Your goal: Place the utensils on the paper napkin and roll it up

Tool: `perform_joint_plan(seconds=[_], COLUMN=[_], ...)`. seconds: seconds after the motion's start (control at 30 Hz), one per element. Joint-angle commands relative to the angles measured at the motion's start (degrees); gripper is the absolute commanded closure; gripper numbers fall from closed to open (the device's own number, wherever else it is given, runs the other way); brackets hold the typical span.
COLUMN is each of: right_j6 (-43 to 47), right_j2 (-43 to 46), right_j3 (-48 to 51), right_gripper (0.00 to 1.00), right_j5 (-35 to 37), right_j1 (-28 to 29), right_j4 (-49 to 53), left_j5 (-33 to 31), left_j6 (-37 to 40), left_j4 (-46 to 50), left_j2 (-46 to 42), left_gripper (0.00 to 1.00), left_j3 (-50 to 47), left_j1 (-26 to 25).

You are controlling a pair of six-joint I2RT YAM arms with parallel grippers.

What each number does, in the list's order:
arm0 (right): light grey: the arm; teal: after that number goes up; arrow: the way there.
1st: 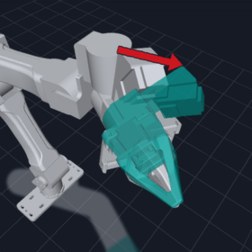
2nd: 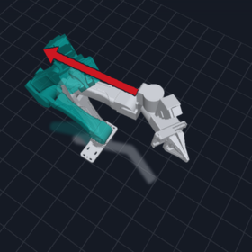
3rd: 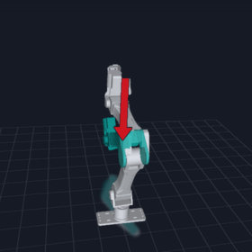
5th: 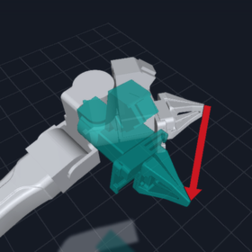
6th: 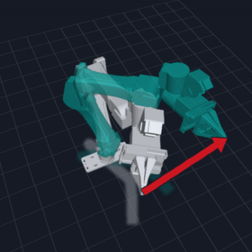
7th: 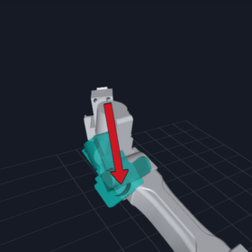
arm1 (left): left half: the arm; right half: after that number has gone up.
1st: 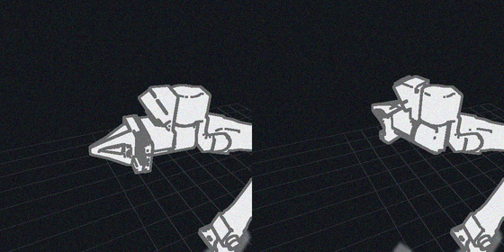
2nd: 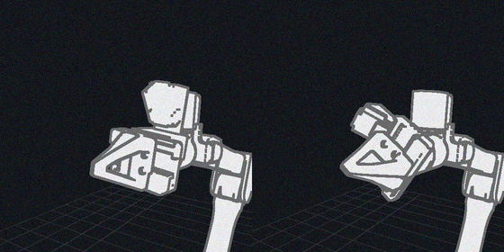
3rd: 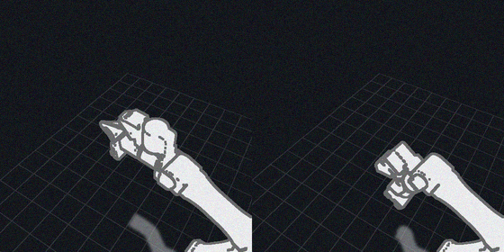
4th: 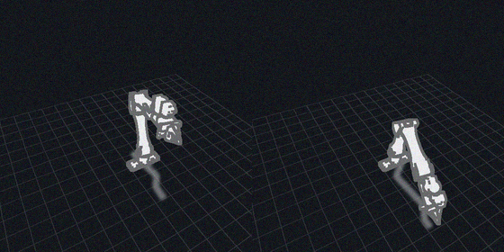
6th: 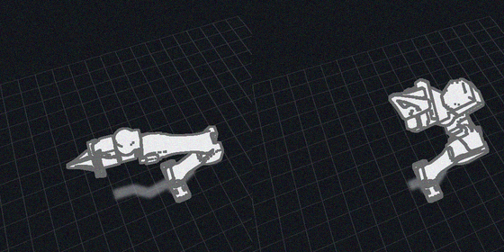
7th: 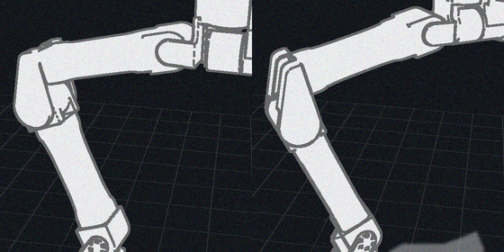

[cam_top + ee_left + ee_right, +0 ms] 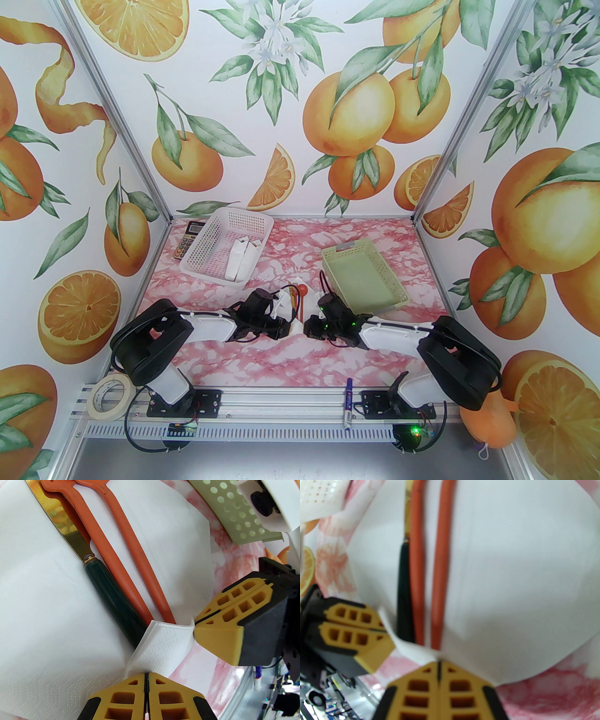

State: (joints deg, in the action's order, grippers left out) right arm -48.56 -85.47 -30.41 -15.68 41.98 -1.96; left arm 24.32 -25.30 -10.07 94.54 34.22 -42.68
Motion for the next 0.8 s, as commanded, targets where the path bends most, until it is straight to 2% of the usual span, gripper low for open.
perform_joint_plan(seconds=[0.0, 0.33, 0.77], right_j6=[0.0, 1.7, 3.5], right_j2=[-1.4, 0.1, 5.8], right_j3=[-1.0, -0.2, 2.4], right_gripper=[1.0, 1.0, 1.0], right_j5=[1.2, 3.9, 2.8], right_j1=[0.0, -0.9, -4.6], right_j4=[-0.5, 5.8, 8.5], left_j5=[-2.4, -3.9, -3.6], left_j6=[0.8, 0.3, 0.3], left_j4=[2.9, 3.9, 3.7], left_j2=[-0.1, -0.1, -0.8], left_gripper=[0.9, 0.9, 0.9], left_j3=[-1.0, -1.4, -1.6], left_j1=[0.4, 0.4, 0.4])
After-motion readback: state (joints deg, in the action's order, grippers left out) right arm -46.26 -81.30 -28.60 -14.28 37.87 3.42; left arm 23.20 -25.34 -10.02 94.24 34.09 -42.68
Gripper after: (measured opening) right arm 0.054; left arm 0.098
